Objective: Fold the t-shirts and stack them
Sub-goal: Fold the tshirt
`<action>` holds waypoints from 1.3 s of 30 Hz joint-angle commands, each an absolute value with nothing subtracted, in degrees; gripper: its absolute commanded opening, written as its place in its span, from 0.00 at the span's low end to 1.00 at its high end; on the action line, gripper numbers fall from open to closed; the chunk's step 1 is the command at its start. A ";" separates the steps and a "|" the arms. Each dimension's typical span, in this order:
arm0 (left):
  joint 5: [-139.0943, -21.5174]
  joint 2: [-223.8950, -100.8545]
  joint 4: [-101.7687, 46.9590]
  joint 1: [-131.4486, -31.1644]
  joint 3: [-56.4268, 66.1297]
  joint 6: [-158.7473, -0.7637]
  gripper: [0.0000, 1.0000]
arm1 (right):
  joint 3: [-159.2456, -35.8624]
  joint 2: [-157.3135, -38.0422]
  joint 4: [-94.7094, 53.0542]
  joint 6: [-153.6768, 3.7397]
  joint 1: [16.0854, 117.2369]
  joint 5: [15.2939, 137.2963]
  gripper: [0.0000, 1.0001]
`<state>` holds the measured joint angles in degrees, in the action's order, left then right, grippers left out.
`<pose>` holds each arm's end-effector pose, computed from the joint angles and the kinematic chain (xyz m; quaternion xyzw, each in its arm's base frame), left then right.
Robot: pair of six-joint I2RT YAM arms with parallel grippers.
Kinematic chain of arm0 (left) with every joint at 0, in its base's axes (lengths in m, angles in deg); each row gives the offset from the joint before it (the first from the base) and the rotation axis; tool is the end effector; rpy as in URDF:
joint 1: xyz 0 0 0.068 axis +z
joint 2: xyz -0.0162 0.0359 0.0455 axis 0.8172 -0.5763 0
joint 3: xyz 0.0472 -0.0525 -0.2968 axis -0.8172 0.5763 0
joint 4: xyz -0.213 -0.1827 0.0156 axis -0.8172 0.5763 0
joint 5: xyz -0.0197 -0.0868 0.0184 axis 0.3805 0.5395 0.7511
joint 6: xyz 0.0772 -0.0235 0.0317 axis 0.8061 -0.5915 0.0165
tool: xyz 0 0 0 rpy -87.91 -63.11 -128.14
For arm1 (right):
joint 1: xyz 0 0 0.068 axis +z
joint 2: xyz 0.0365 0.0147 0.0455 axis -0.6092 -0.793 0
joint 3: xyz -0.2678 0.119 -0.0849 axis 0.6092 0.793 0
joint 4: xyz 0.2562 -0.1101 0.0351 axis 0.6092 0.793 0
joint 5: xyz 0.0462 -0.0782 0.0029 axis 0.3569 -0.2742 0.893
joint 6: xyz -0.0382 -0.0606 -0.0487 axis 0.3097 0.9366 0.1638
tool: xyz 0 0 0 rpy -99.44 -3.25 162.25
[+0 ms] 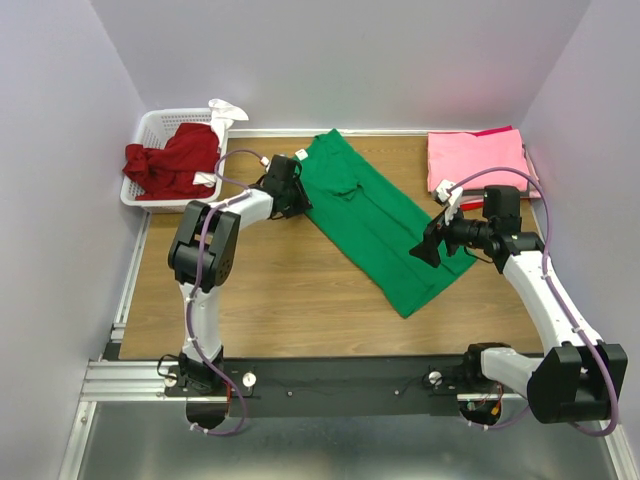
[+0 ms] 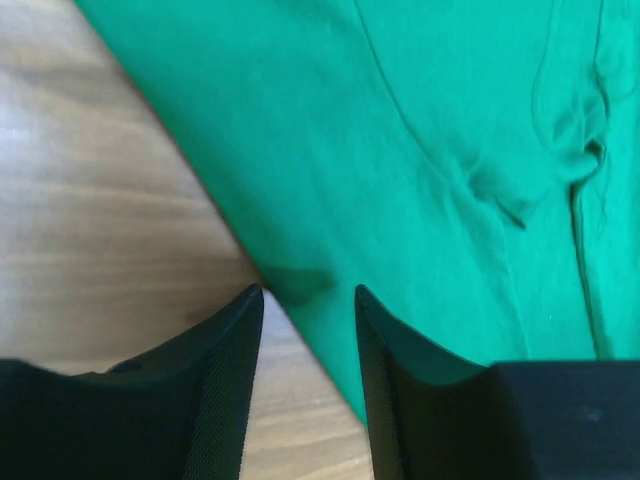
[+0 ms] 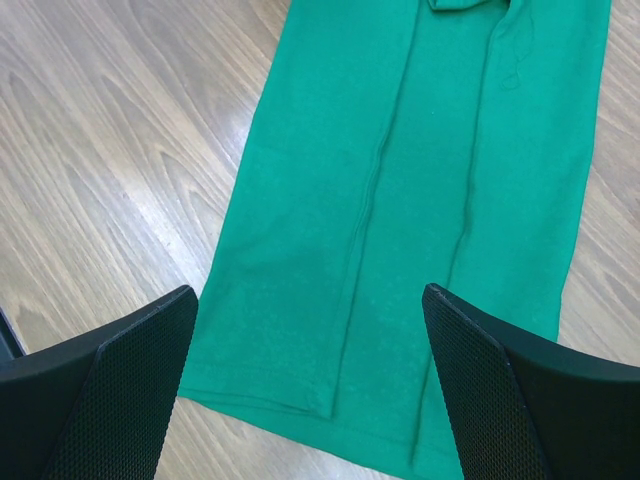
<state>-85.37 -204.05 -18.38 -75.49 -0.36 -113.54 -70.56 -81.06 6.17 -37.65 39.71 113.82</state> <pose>0.4677 -0.1812 0.1452 -0.1884 0.9096 -0.2230 0.2956 0.2547 0.0640 0.2790 -0.3842 0.7711 0.2527 0.4403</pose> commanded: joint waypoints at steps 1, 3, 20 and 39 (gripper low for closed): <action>-87.87 -206.58 -13.79 -74.32 -3.13 -112.03 0.40 | -69.91 -79.79 5.47 -37.13 39.38 115.50 1.00; -87.25 -207.55 -13.70 -74.14 -3.75 -111.33 0.28 | -69.91 -79.79 5.56 -37.04 39.38 115.59 1.00; -83.30 -207.73 -4.92 -64.57 -9.90 -97.28 0.00 | -69.56 -79.61 5.47 -36.51 39.38 115.59 1.00; -67.56 -162.13 -19.05 -72.54 16.62 -75.65 0.71 | -64.28 -79.00 7.32 -21.93 39.29 118.23 1.00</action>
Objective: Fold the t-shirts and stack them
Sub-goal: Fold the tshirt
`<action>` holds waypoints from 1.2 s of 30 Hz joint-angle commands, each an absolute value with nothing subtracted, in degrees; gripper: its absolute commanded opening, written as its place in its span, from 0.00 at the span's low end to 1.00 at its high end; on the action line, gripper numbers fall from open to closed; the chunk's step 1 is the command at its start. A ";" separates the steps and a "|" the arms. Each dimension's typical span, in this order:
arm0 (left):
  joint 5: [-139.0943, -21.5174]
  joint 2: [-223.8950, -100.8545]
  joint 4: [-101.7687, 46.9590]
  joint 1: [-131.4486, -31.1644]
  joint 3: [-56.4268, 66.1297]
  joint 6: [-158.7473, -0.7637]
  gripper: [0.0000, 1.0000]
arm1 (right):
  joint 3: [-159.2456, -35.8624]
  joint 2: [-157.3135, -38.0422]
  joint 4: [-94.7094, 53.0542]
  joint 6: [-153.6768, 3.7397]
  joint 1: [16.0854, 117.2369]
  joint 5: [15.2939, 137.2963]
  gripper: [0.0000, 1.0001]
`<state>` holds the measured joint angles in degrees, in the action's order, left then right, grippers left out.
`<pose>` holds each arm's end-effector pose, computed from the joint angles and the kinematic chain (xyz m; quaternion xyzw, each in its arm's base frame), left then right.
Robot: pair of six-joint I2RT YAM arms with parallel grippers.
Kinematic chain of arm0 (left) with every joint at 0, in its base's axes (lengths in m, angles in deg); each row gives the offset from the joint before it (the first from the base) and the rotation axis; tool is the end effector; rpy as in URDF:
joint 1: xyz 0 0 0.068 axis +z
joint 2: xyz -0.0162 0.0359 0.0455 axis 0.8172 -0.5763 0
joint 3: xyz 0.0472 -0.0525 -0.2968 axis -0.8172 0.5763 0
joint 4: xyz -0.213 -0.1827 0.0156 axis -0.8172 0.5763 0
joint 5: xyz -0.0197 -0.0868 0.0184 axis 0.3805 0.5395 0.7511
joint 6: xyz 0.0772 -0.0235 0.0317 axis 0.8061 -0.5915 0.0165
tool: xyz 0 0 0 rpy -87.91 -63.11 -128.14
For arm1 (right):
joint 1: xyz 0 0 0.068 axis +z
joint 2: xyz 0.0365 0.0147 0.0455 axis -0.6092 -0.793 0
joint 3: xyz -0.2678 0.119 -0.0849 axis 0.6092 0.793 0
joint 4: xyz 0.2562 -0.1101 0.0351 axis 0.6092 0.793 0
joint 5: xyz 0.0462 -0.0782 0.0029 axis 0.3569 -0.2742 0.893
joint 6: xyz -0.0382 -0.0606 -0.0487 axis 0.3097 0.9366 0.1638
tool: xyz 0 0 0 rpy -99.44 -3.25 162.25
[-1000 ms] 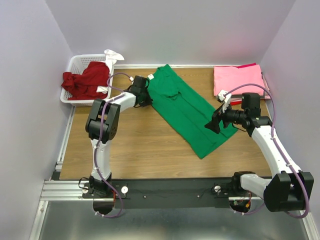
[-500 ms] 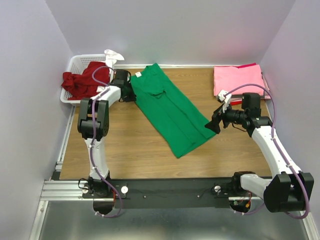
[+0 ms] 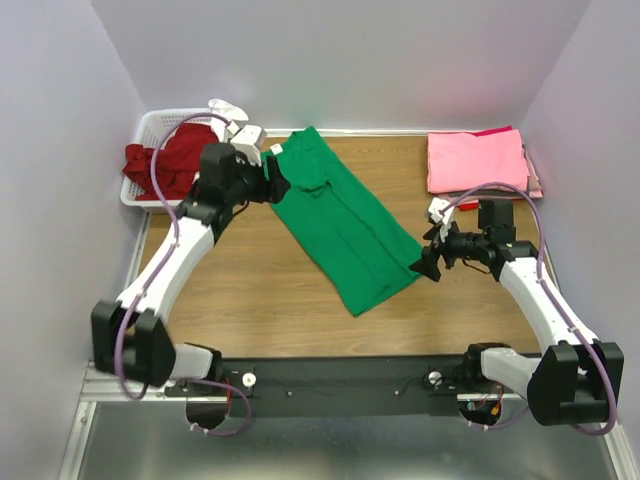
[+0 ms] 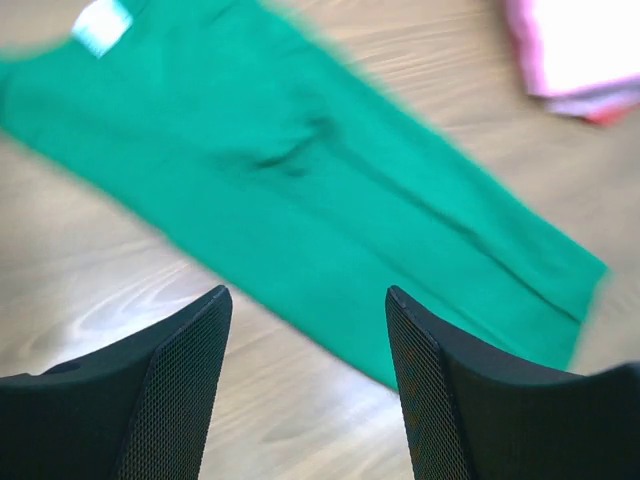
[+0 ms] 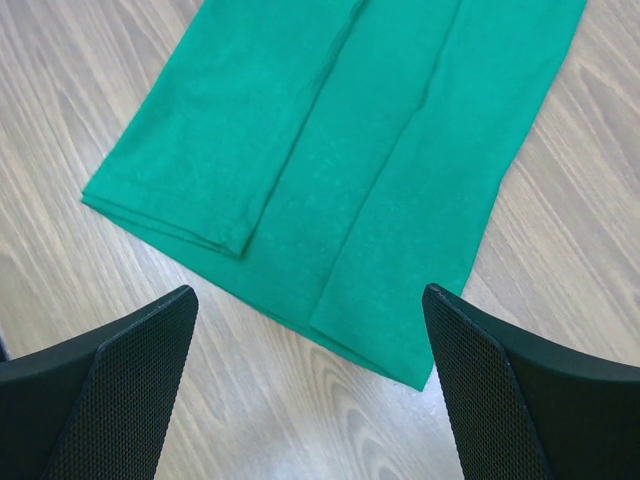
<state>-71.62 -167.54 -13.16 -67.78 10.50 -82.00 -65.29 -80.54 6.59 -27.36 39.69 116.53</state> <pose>0.3613 -0.1062 0.3354 0.0716 0.8402 -0.2428 0.4795 0.2400 0.0659 0.2493 -0.4464 0.7431 0.2513 0.4306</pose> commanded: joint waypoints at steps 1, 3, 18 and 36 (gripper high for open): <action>-67.65 -160.72 -19.23 -77.00 19.16 -74.60 0.71 | -64.02 -78.74 7.23 -21.58 39.21 118.14 1.00; -68.96 -157.91 -19.06 -82.55 21.29 -73.36 0.71 | -63.84 -78.21 7.23 -20.87 39.03 117.61 1.00; -88.03 -157.89 -21.96 -113.42 34.04 -80.83 0.71 | -67.36 -80.67 7.32 -27.11 32.96 113.92 1.00; -100.68 -182.32 -20.73 -122.56 21.30 -77.49 0.64 | -68.06 -83.13 7.23 -28.25 31.65 111.54 1.00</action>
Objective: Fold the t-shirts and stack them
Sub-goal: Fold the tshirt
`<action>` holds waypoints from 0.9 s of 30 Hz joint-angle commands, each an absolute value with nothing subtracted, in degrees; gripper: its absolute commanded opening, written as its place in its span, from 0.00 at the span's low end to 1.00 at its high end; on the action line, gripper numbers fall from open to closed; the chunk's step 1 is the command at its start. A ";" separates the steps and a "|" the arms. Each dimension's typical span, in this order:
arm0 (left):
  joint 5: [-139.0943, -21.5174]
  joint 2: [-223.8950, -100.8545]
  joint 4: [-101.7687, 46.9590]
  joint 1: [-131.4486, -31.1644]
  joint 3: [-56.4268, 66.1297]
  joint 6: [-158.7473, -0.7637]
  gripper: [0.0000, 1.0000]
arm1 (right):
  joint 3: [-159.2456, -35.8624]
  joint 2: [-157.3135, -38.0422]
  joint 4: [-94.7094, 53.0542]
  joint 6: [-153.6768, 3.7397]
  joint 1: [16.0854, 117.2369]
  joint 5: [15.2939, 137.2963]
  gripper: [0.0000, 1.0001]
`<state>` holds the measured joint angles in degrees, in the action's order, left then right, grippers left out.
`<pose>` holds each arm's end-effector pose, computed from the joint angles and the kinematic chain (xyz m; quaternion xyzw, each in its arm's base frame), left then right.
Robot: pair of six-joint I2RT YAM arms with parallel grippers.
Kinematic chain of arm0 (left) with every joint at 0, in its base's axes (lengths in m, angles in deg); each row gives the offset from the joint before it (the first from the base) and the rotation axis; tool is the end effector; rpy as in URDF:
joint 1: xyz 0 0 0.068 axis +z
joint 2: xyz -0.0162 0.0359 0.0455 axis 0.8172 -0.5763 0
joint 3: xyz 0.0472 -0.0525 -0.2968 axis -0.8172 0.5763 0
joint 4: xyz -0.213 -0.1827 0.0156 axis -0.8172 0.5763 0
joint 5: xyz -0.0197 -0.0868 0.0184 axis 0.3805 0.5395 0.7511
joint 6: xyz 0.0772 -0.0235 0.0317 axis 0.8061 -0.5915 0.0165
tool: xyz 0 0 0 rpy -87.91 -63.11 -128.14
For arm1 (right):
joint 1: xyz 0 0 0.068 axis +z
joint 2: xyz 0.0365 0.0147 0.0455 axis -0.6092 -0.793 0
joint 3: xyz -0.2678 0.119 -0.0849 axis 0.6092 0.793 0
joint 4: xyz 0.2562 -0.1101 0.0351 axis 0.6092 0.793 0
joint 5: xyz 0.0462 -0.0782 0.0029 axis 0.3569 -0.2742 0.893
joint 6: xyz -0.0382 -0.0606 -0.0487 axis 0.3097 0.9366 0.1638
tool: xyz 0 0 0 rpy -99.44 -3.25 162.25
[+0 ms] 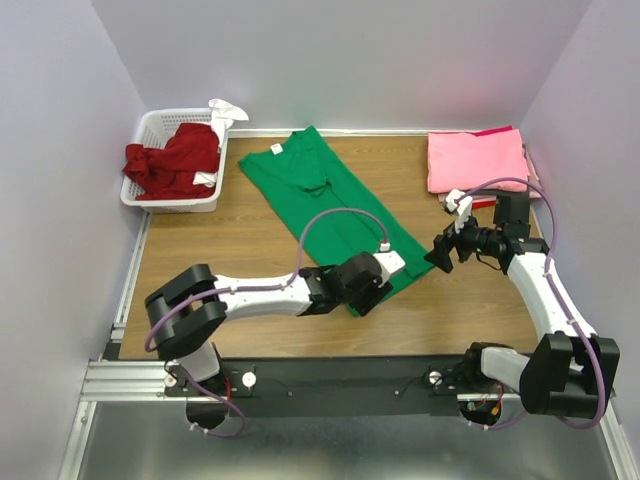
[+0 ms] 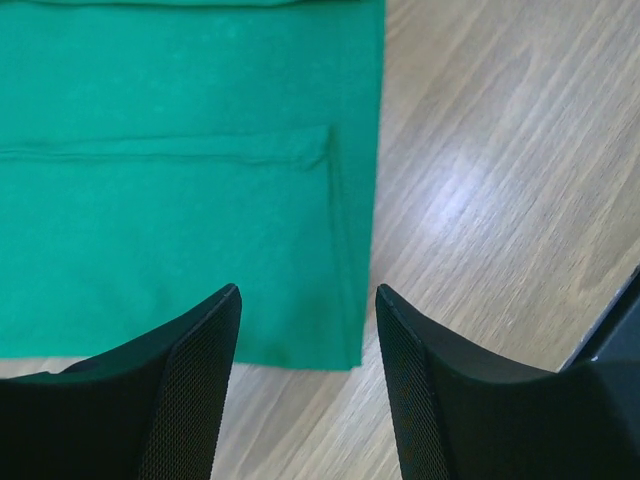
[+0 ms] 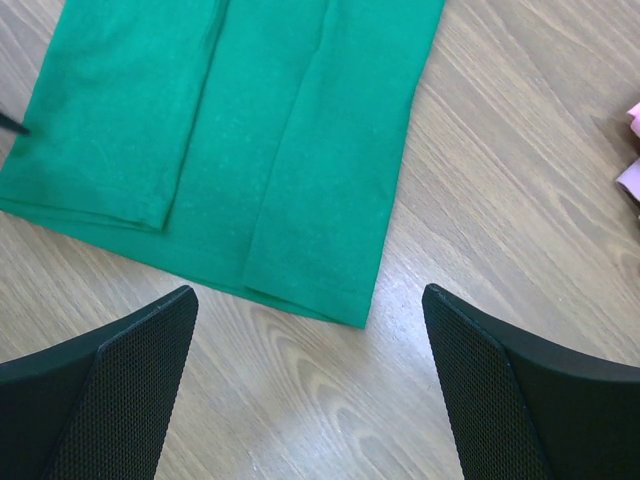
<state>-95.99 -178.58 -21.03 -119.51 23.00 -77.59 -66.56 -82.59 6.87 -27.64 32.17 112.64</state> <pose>0.1744 -0.3459 0.1959 0.3994 0.8194 -0.1980 0.3604 0.2559 0.0294 0.2458 -0.3859 0.7907 0.1991 0.4316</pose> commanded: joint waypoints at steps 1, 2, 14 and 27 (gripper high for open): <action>-101.13 -184.16 -20.47 -123.09 20.51 -77.93 0.64 | -68.06 -83.22 7.23 -28.34 31.65 111.54 1.00; -101.66 -185.05 -20.03 -123.62 20.16 -78.19 0.64 | -68.06 -83.22 7.23 -28.34 31.56 111.63 1.00; -112.82 -191.90 -12.92 -125.47 16.99 -82.77 0.55 | -68.06 -83.31 7.32 -28.60 31.29 112.42 1.00; -108.97 -191.12 -11.24 -125.82 18.31 -81.80 0.00 | -64.47 -83.92 11.43 -16.52 31.03 119.62 1.00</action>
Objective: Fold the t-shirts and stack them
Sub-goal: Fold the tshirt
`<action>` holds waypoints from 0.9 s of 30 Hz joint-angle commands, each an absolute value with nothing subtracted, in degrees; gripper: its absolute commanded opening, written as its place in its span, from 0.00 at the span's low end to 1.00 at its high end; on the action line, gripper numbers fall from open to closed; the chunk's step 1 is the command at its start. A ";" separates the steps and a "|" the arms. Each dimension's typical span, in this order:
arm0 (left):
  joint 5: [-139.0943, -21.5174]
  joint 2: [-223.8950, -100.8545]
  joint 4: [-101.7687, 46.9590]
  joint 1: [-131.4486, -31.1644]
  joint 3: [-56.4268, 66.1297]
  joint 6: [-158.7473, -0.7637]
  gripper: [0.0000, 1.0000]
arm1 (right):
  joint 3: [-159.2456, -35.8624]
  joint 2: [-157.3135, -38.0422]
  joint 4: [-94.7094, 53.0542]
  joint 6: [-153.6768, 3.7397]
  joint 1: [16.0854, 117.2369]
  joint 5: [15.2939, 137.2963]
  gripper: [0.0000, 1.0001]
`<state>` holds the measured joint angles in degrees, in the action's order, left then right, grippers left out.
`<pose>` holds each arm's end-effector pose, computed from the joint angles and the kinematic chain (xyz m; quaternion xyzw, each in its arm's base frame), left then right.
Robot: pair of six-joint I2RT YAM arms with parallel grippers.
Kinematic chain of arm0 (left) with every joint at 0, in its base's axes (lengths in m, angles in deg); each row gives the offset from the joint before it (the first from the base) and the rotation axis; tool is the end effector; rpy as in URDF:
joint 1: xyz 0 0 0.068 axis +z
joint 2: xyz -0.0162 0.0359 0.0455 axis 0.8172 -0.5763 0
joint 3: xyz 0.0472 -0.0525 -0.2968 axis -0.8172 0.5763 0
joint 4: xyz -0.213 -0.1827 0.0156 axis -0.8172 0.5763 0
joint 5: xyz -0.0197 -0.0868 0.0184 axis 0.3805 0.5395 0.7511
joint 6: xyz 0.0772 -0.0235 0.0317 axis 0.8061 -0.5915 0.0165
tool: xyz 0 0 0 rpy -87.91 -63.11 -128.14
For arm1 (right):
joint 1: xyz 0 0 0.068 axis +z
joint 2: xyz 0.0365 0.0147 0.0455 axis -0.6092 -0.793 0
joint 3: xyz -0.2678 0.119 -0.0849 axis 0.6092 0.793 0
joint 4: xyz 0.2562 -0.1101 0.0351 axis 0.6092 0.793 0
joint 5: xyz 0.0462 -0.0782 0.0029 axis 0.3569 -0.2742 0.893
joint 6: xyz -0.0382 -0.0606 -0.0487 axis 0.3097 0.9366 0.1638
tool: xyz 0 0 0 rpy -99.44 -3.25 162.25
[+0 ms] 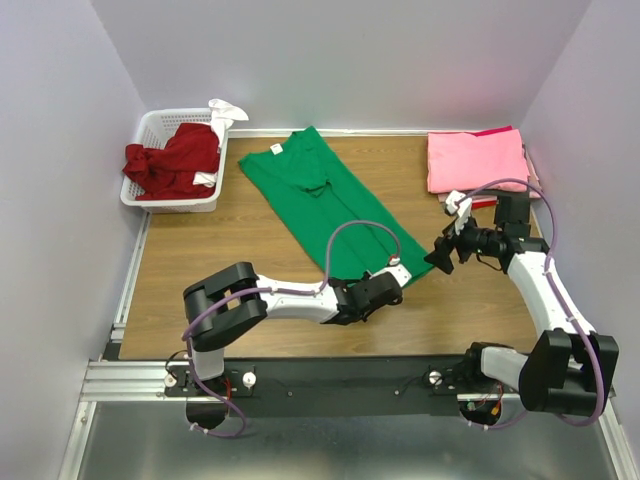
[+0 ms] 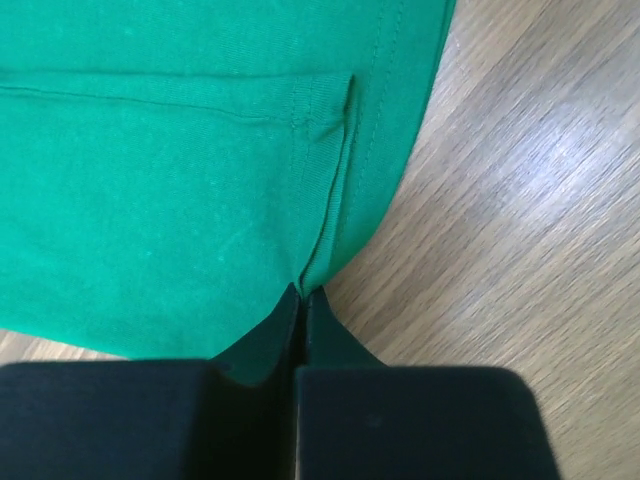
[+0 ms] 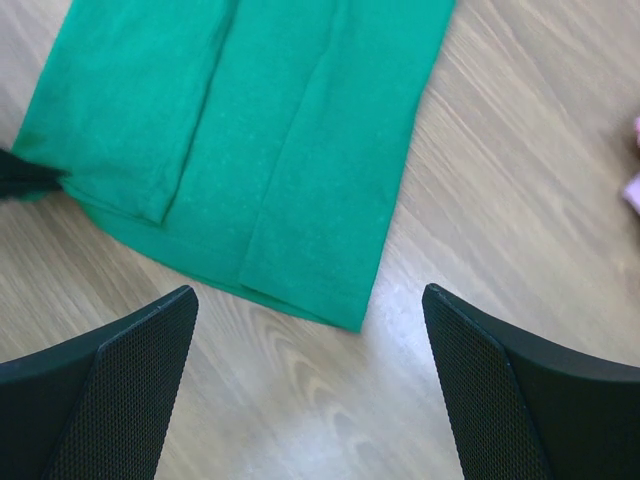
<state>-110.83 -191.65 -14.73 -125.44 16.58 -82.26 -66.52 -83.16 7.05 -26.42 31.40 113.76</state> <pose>0.1637 -0.3782 0.1402 0.3916 0.8514 -0.0638 0.3431 0.2566 0.0270 0.2438 -0.3892 0.7878 0.2031 0.4321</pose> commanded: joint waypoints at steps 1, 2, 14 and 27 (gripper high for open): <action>-108.09 -190.51 -11.33 -126.00 18.48 -81.45 0.00 | -64.02 -84.27 13.97 -11.17 31.03 120.50 1.00; -107.12 -189.11 -11.50 -126.17 19.27 -81.10 0.00 | -63.76 -84.53 16.78 -5.11 31.12 120.94 1.00; -96.92 -178.29 -16.42 -126.79 28.23 -86.37 0.00 | -62.53 -93.05 25.95 33.98 34.88 112.34 0.91; -95.34 -175.13 -18.00 -126.79 32.19 -89.09 0.00 | -54.54 -93.15 18.84 32.22 47.37 101.80 0.77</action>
<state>-97.63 -177.80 -16.70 -126.29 30.91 -87.29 -57.60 -93.02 22.50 30.93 46.07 107.75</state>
